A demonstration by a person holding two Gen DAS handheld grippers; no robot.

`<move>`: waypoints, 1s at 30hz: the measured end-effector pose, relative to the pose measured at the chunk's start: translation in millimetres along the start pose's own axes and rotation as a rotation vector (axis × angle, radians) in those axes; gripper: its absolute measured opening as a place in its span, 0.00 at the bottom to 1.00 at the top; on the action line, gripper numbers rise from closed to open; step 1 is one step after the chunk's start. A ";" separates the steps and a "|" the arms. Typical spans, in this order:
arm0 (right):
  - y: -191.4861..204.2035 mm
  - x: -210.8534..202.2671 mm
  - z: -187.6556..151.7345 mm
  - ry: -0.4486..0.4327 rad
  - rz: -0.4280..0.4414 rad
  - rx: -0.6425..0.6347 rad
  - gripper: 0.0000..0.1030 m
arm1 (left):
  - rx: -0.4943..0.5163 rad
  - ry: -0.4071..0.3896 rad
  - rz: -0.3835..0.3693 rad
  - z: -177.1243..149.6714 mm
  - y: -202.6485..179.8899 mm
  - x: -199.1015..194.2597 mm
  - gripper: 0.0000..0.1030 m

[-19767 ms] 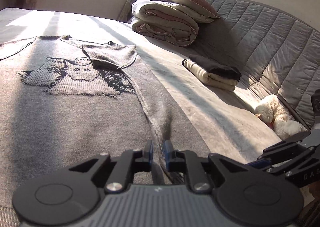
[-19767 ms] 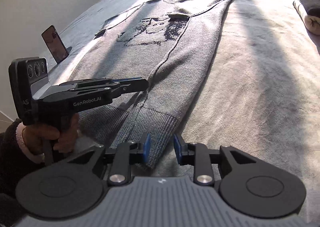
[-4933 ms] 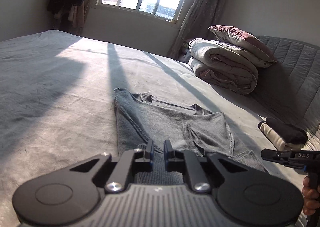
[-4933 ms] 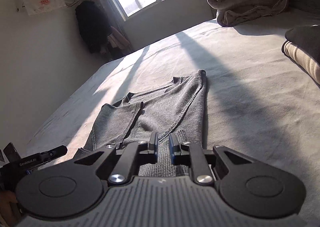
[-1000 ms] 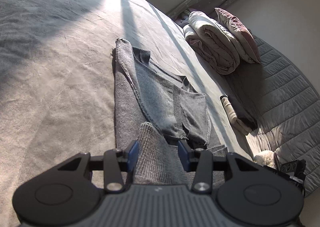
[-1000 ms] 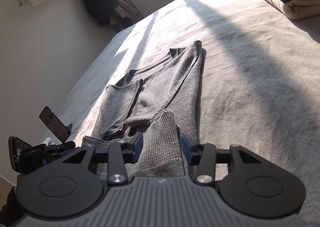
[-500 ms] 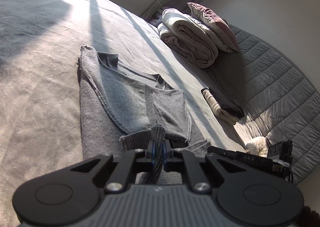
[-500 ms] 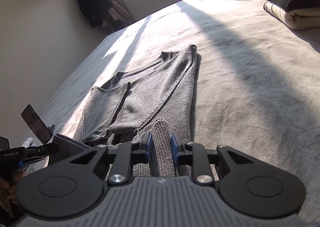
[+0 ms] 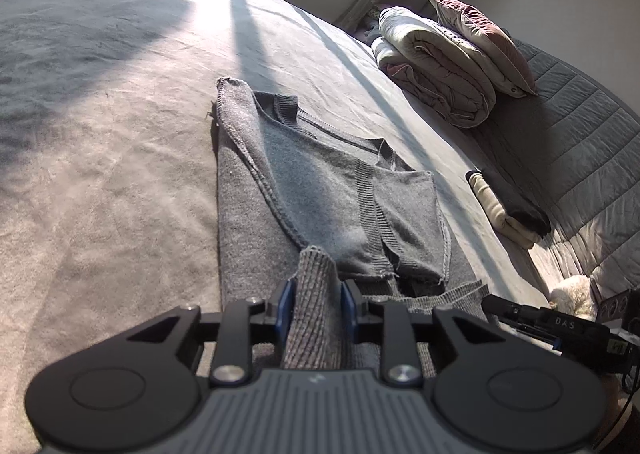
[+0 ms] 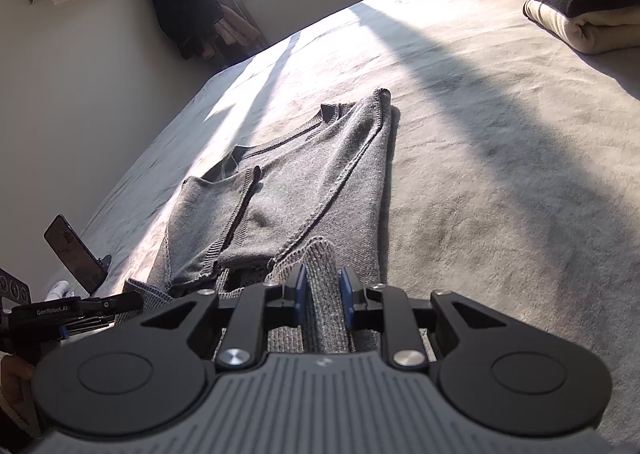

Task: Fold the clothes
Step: 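Grasp the ribbed hem again with both grippers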

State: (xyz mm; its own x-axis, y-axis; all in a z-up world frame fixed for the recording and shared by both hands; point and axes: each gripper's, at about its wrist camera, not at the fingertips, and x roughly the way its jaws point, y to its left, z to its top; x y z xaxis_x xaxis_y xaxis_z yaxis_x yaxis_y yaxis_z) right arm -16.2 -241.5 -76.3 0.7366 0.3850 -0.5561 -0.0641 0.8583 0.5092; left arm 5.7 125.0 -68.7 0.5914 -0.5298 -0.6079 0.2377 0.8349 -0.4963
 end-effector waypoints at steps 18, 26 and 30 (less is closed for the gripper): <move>0.4 1.1 -0.4 -0.001 -0.018 -0.023 0.22 | -0.142 0.002 0.045 -2.5 18.3 1.0 0.15; 11.6 -10.2 3.3 -0.071 -0.057 -0.106 0.22 | 0.001 -0.170 0.136 3.1 0.9 -25.0 0.19; 23.5 -13.7 2.5 -0.103 -0.060 -0.188 0.22 | 0.049 -0.201 0.062 3.9 -6.5 -32.4 0.19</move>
State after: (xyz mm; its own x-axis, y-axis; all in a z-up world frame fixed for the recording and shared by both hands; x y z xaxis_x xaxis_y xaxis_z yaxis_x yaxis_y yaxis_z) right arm -26.2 -227.5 -55.0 0.8074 0.3028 -0.5065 -0.1351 0.9304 0.3408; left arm -12.0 137.4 -43.4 0.7470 -0.4407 -0.4977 0.2302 0.8738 -0.4282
